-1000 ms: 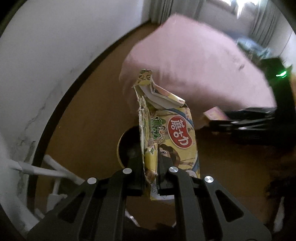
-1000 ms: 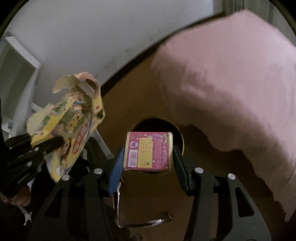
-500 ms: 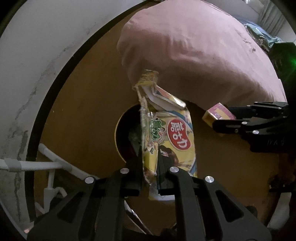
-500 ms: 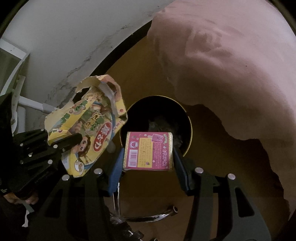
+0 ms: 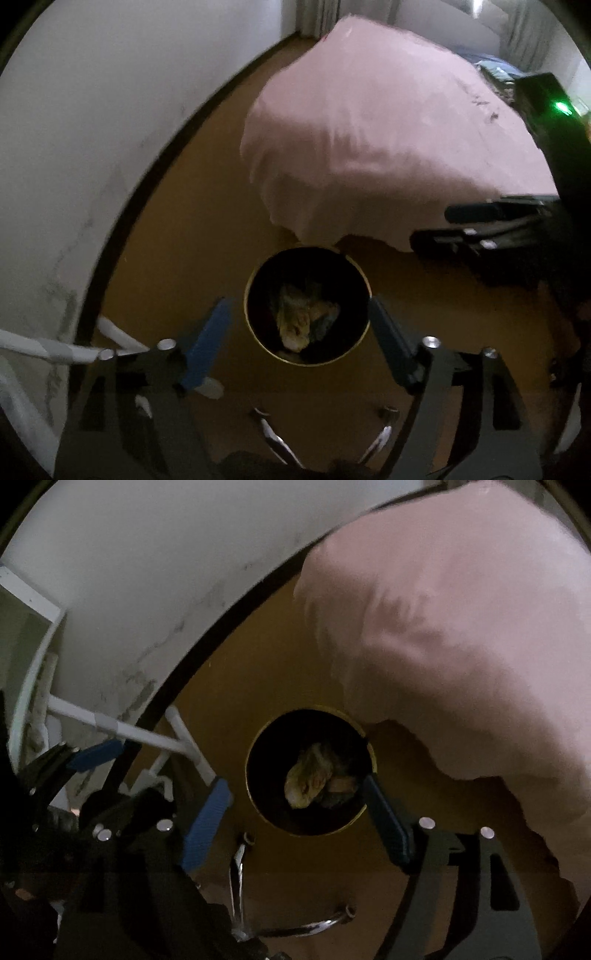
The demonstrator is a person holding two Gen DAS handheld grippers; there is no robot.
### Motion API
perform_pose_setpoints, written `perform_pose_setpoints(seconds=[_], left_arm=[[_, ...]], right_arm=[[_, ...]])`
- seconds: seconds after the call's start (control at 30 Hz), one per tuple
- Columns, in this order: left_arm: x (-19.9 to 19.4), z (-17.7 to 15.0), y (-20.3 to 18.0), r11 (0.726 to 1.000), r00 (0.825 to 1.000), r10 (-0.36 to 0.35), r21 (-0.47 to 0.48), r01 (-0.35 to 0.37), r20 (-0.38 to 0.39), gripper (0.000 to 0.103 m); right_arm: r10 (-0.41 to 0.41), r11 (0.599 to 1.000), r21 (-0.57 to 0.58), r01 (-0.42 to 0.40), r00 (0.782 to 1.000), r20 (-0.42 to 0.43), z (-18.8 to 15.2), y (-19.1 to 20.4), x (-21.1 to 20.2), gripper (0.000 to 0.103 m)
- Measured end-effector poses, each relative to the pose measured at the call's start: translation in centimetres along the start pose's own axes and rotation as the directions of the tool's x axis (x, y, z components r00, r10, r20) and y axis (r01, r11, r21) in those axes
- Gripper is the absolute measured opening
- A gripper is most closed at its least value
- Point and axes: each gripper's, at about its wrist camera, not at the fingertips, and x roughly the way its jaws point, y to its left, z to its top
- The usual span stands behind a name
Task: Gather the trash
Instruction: 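Move both tools back over the desk, then grasp the grey cloth with the right tool while the left tool grasps the white ring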
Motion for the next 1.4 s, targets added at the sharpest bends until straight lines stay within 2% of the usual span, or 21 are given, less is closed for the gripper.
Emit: perform_pose_setpoints(seconds=[0.07,0.17,0.23,0.27,0.37,0.47,0.5,0.57,0.6,0.67,0.7,0.8,0.9,0.97,1.03,1.17,1.23,1.27,1.33,1.37,1.4], left_arm=[[-3.6,0.2,-0.6,1.000,0.998,0.001,0.031,-0.003,0.066,0.090],[-10.3,-0.7,0.0,0.999,0.980,0.010,0.036,-0.018,0.198,0.095],[-14.8,-2.4,2.5,0.996,0.957,0.089,-0.021,-0.087,0.275,0.096],[-16.1,-3.2,3.7,0.992,0.950,0.121,-0.051,-0.111,0.286,0.096],[-20.5,-7.2,10.1,0.954,0.921,0.274,-0.201,-0.224,0.278,0.096],[-24.1,-12.8,17.6,0.862,0.870,0.450,-0.353,-0.364,0.201,0.096],[-25.2,-15.2,20.3,0.818,0.851,0.501,-0.407,-0.406,0.159,0.096],[-27.1,-19.6,24.8,0.743,0.828,0.554,-0.499,-0.446,0.085,0.096],[-28.1,-22.1,27.0,0.693,0.816,0.576,-0.552,-0.464,0.038,0.096],[-30.0,-26.7,30.7,0.605,0.803,0.595,-0.645,-0.467,-0.023,0.096],[-30.7,-28.6,32.0,0.571,0.802,0.596,-0.681,-0.459,-0.041,0.096],[-31.6,-32.1,34.7,0.518,0.810,0.583,-0.738,-0.433,-0.066,0.096],[-31.5,-33.8,36.7,0.507,0.816,0.574,-0.751,-0.423,-0.073,0.096],[-31.2,-34.4,37.5,0.509,0.823,0.564,-0.757,-0.411,-0.068,0.097],[-30.5,-34.3,38.3,0.527,0.838,0.543,-0.754,-0.391,-0.055,0.096],[-29.8,-33.5,39.0,0.555,0.849,0.527,-0.739,-0.383,-0.044,0.096],[-29.3,-33.1,39.6,0.557,0.852,0.522,-0.736,-0.384,-0.050,0.096],[-29.1,-32.9,39.9,0.558,0.854,0.519,-0.738,-0.380,-0.047,0.096],[-28.9,-32.5,40.2,0.565,0.857,0.514,-0.738,-0.370,-0.036,0.096],[-28.7,-32.4,40.6,0.564,0.857,0.514,-0.738,-0.370,-0.037,0.096],[-28.4,-32.2,40.9,0.557,0.857,0.513,-0.740,-0.376,-0.049,0.096]], right_arm=[[-0.006,1.000,-0.010,0.007,0.999,0.054,0.7,1.0,-2.3,0.083],[0.009,0.998,-0.070,0.002,0.987,0.163,1.9,4.9,-6.1,0.089],[0.045,0.990,-0.144,-0.013,0.974,0.224,2.2,9.3,-7.9,0.091],[0.065,0.983,-0.181,-0.021,0.968,0.242,2.5,11.5,-8.4,0.093],[0.150,0.941,-0.333,-0.054,0.951,0.270,2.8,20.1,-8.5,0.093],[0.249,0.865,-0.486,-0.124,0.947,0.202,2.4,29.5,-6.8,0.093],[0.290,0.821,-0.549,-0.157,0.943,0.164,1.9,33.8,-5.9,0.093],[0.323,0.760,-0.622,-0.187,0.940,0.111,1.0,39.2,-4.5,0.093],[0.342,0.719,-0.662,-0.211,0.937,0.072,0.3,42.4,-3.7,0.093],[0.365,0.646,-0.720,-0.252,0.931,0.001,-0.9,48.2,-2.0,0.093],[0.371,0.612,-0.745,-0.265,0.928,-0.025,-1.4,51.1,-1.2,0.093],[0.375,0.531,-0.799,-0.283,0.924,-0.078,-3.3,58.4,0.9,0.093],[0.353,0.482,-0.829,-0.285,0.929,-0.114,-4.3,63.9,3.0,0.092],[0.328,0.470,-0.835,-0.285,0.935,-0.135,-4.4,66.6,4.6,0.088],[0.301,0.464,-0.843,-0.272,0.944,-0.139,-4.4,68.7,6.2,0.083],[0.273,0.470,-0.846,-0.254,0.953,-0.134,-4.1,70.7,8.0,0.077],[0.265,0.470,-0.846,-0.251,0.955,-0.136,-4.0,71.5,8.6,0.071],[0.261,0.470,-0.847,-0.247,0.956,-0.134,-4.0,71.7,8.7,0.066],[0.254,0.461,-0.850,-0.256,0.955,-0.150,-4.4,72.1,9.0,0.048],[0.259,0.460,-0.850,-0.257,0.954,-0.148,-4.2,71.6,8.9,0.021],[0.267,0.467,-0.847,-0.252,0.954,-0.137,-4.1,71.4,8.6,0.022]])
